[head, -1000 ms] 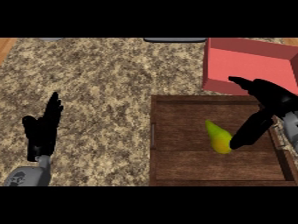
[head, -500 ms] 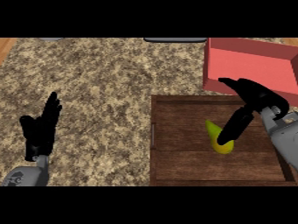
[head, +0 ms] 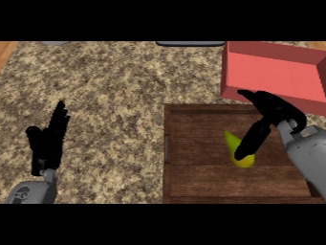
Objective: Pick the pear from the tray and place it in the cardboard box
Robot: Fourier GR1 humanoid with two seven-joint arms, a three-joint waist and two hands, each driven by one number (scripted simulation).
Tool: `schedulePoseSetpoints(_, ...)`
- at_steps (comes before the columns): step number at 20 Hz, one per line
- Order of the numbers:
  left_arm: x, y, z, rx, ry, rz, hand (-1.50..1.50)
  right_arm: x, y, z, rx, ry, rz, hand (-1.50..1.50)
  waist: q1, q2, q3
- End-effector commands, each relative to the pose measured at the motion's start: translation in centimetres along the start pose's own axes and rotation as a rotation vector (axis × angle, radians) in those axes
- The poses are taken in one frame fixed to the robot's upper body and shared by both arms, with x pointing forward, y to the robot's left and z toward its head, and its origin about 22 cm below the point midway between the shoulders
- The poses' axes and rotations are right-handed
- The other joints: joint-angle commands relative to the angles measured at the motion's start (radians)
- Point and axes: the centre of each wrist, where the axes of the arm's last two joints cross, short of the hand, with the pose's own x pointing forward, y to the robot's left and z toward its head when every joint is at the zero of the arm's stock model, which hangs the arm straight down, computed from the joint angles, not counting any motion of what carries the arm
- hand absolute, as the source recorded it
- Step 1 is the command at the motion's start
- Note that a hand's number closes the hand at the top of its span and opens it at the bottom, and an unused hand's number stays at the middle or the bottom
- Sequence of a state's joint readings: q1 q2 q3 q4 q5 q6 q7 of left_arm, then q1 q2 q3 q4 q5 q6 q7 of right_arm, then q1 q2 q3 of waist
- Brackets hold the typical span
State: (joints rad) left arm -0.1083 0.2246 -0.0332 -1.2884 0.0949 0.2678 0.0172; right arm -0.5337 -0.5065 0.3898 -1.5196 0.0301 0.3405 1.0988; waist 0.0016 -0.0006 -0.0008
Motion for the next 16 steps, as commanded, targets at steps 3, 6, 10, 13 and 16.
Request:
schedulePoseSetpoints(3, 0.0, -0.9, 1.2, -0.024, -0.003, 0.0, 0.0, 0.1, -0.3, -1.9, 0.027, 0.176, 0.079, -1.5, 0.01, 0.0, 0.001)
schedulePoseSetpoints(6, -0.4, 1.0, 2.0, -0.003, -0.005, -0.008, 0.0, 0.0, 1.4, -1.4, 0.042, 0.177, 0.08, -1.5, 0.007, -0.002, 0.0)
schedulePoseSetpoints(10, 0.0, -0.6, 0.4, -0.003, -0.003, 0.009, 0.0, 0.6, 1.3, -2.5, 0.047, 0.176, 0.091, -1.5, 0.002, 0.0, 0.0)
schedulePoseSetpoints(13, -1.0, -0.2, 0.0, -0.015, -0.018, 0.029, 0.0, 0.7, 2.9, -3.1, 0.051, 0.162, 0.086, -1.5, -0.001, 0.001, 0.0)
schedulePoseSetpoints(16, -1.7, 0.6, 1.8, -0.001, 0.01, 0.0, 0.0, -0.9, 4.0, -2.6, 0.071, 0.175, 0.106, -1.5, -0.001, -0.001, 0.0)
